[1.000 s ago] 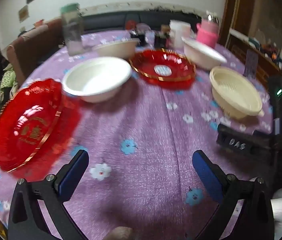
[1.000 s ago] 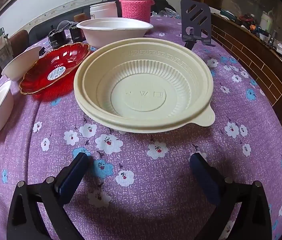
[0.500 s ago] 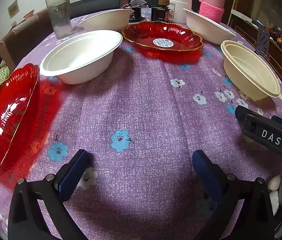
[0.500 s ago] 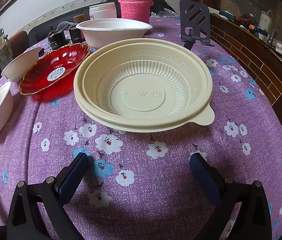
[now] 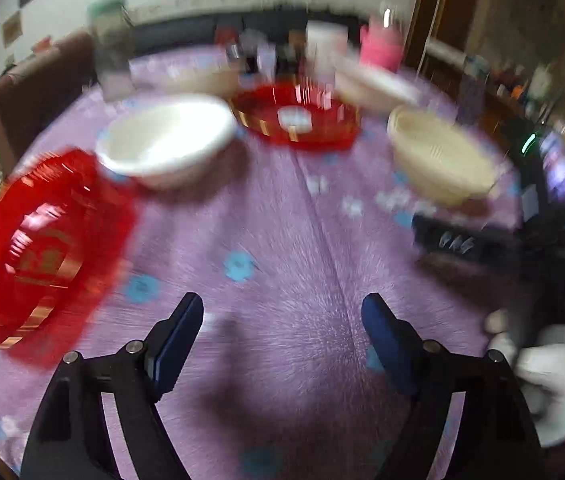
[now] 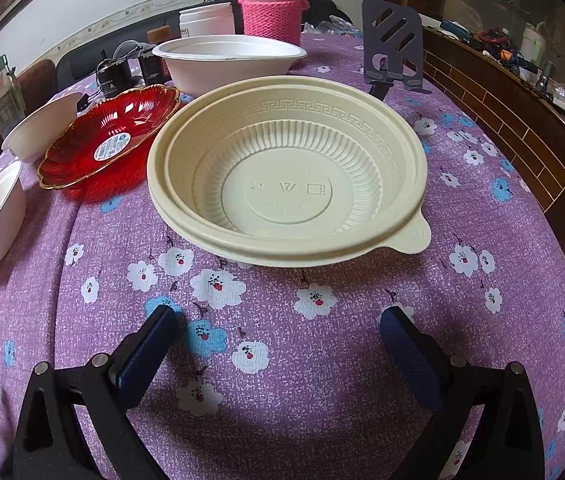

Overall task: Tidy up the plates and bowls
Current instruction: 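Move both grippers toward the large red wedding plate, then close both grippers on the rim of the large red plate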

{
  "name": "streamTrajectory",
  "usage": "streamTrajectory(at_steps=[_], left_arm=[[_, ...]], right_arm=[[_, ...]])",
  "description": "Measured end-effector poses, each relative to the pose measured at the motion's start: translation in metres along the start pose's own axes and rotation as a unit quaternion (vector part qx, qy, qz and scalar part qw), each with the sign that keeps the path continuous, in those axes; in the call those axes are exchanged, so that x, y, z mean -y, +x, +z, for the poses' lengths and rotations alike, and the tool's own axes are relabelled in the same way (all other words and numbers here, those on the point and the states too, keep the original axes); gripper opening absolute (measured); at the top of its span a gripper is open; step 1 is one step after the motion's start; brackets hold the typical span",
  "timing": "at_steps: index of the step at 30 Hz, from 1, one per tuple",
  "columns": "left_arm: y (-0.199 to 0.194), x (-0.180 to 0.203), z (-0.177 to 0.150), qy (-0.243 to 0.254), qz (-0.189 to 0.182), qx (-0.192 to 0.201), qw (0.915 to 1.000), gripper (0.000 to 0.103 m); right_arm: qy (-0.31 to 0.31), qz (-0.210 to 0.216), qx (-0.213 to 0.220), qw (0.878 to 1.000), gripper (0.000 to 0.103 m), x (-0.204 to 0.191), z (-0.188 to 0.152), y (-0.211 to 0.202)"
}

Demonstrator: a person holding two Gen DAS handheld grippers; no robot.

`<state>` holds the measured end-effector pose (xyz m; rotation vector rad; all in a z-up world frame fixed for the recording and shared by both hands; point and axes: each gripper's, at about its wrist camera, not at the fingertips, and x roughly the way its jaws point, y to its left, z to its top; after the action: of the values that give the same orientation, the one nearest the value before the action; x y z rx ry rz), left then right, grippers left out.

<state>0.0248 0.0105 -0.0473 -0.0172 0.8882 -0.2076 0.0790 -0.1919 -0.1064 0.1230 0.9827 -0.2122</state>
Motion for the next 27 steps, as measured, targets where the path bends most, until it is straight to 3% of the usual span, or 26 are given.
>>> streamTrajectory(at_steps=[1,4,6,8,9,13,15,17,21,27], left_arm=[[-0.015,-0.01,-0.001,-0.007,0.001,0.016,0.9998,0.082],[-0.057,-0.059,0.005,-0.051,0.0,0.064,0.9966,0.082],[-0.081,-0.1,0.006,-0.087,0.024,0.101,0.9908,0.082],[-0.094,-0.138,0.005,-0.125,0.047,0.106,0.9854,0.082],[-0.098,-0.157,0.001,-0.136,0.055,0.095,0.9846,0.082],[-0.102,-0.226,-0.006,-0.189,0.087,0.069,0.9757,0.082],[-0.106,-0.249,-0.011,-0.209,0.091,0.07,0.9712,0.082],[-0.109,-0.268,-0.01,-0.216,0.096,0.074,0.9688,0.083],[-0.096,-0.29,-0.002,-0.227,0.1,0.057,0.967,0.085],[-0.047,-0.308,0.014,-0.244,0.086,0.003,0.9659,0.085]], right_arm=[[-0.001,-0.002,0.019,1.0,0.094,-0.001,-0.001,-0.009],[-0.007,0.031,0.098,0.995,0.094,-0.012,-0.003,-0.057],[-0.019,0.047,0.158,0.986,0.095,-0.025,-0.004,-0.091],[-0.045,0.064,0.208,0.975,0.096,-0.046,-0.003,-0.117],[-0.069,0.091,0.214,0.97,0.102,-0.062,-0.001,-0.123],[-0.118,0.187,0.123,0.967,0.103,-0.111,0.011,-0.1],[-0.111,0.249,0.057,0.96,0.102,-0.133,0.014,-0.081],[-0.096,0.284,0.019,0.954,0.097,-0.146,0.011,-0.066],[-0.088,0.312,-0.025,0.946,0.086,-0.178,0.012,-0.042],[-0.101,0.327,-0.048,0.938,0.084,-0.217,0.011,-0.031]])
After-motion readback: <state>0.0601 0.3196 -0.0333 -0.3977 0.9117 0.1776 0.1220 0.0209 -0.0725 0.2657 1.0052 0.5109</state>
